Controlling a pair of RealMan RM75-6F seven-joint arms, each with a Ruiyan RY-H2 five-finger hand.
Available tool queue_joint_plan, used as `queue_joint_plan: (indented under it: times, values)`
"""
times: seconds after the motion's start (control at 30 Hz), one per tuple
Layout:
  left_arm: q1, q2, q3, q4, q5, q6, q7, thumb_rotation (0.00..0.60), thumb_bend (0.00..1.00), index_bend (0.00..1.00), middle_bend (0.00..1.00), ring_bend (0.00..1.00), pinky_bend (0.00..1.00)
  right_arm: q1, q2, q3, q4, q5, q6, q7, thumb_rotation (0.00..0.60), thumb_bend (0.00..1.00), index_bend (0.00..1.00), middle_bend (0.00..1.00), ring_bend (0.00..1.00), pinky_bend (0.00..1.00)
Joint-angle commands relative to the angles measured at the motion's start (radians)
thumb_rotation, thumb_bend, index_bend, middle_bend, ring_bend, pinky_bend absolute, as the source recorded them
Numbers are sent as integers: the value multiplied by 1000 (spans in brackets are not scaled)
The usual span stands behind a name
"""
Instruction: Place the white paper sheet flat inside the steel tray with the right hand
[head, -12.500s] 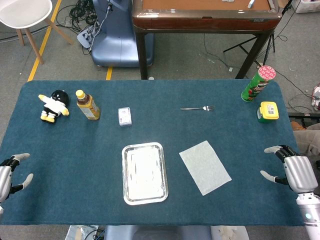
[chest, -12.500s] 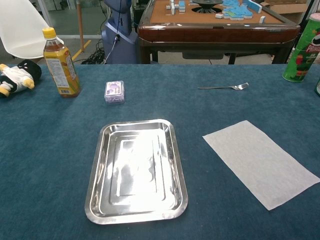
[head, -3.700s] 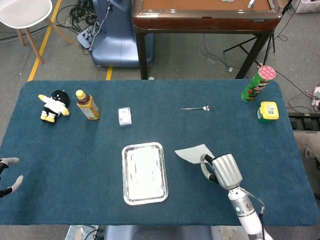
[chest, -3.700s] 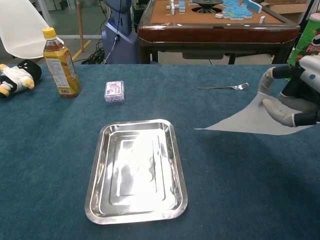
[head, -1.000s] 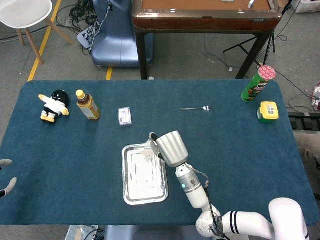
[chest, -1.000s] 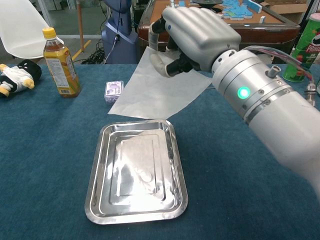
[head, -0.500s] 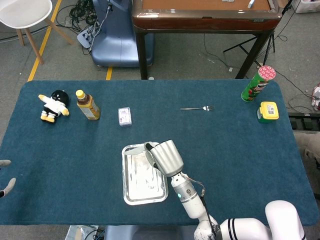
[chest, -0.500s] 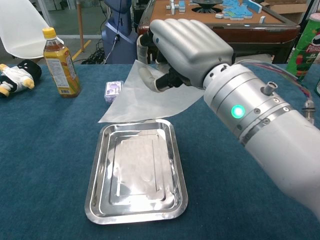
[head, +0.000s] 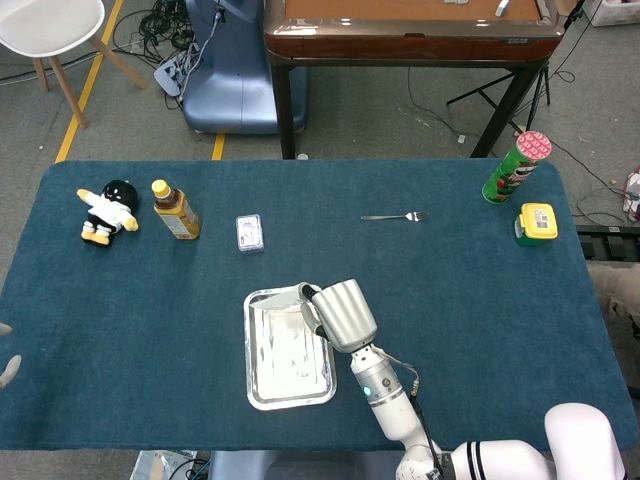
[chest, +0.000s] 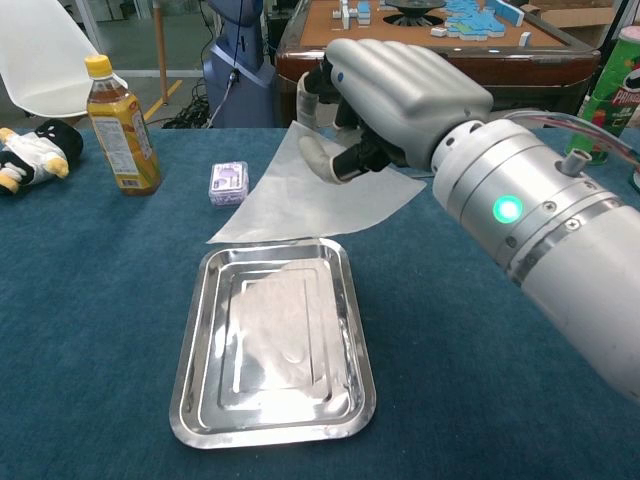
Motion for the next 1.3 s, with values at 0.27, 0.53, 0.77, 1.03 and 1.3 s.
queue_joint_plan:
  times: [0.27,0.53,0.77,1.03,1.3]
  values:
    - [-6,2,3,-11,-6,-19,25,600,278,452,379,383,546,-9,19,12,-118,114,6,-88,600,506,589,1000,1000,1000]
    - [-5,2,4,-14,-3,-19,29,600,278,453,379,383,546,-2,-7,13,-165,176,38,-151,600,505,589,1000,1000,1000]
    - [-4,4,4,-14,-3,-18,26,600,279,453,379,383,546,8,-28,-3,-166,182,45,-155,600,505,589,1000,1000,1000]
    - [-3,4,3,-13,-2,-15,24,600,279,453,379,383,547,11,-30,-23,-173,188,41,-150,600,506,589,1000,1000,1000]
    - [-2,3,3,-12,-2,-15,23,600,278,453,379,383,547,12,-15,-33,-190,207,29,-140,600,432,527,1000,1000,1000]
